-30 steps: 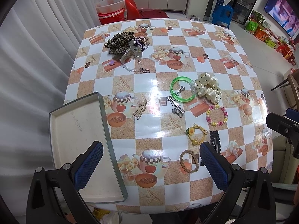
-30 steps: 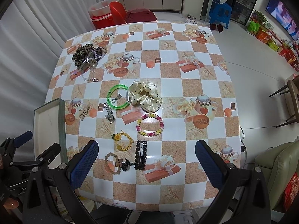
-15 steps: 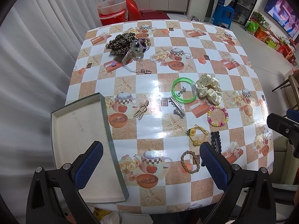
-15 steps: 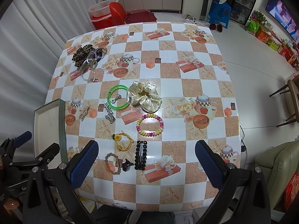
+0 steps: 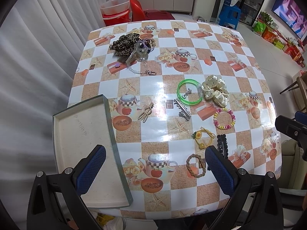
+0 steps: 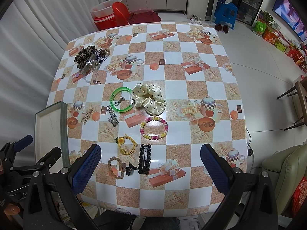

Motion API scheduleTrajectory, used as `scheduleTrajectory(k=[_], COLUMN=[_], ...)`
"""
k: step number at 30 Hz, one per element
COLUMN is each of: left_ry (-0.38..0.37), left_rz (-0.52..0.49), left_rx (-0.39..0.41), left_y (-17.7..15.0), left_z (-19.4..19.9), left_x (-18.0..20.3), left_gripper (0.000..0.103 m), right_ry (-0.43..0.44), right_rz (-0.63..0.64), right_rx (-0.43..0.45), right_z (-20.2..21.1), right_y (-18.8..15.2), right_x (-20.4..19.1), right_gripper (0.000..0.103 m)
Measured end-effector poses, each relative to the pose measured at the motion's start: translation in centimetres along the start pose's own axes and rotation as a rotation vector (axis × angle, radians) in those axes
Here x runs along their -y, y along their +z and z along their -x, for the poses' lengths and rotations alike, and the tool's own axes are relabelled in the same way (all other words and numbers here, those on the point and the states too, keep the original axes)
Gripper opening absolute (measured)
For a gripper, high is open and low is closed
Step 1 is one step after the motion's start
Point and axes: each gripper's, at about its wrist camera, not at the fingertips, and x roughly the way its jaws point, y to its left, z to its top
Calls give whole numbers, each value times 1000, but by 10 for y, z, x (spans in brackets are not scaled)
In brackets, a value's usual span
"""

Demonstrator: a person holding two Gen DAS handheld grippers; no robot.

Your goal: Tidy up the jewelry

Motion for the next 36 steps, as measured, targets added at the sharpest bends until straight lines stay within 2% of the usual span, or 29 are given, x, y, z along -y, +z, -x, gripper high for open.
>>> scheduleTrajectory(k=[36], left_ry=[3], left_rz=[1], left_rx=[-2], left_y=[-1], left_z=[2], left_x=[-1], left_gripper=[103], right_ry=[0], right_rz=[-2], right_rx=[-2], right_z=[0], right_y=[0], right_x=[0], right_gripper=[103])
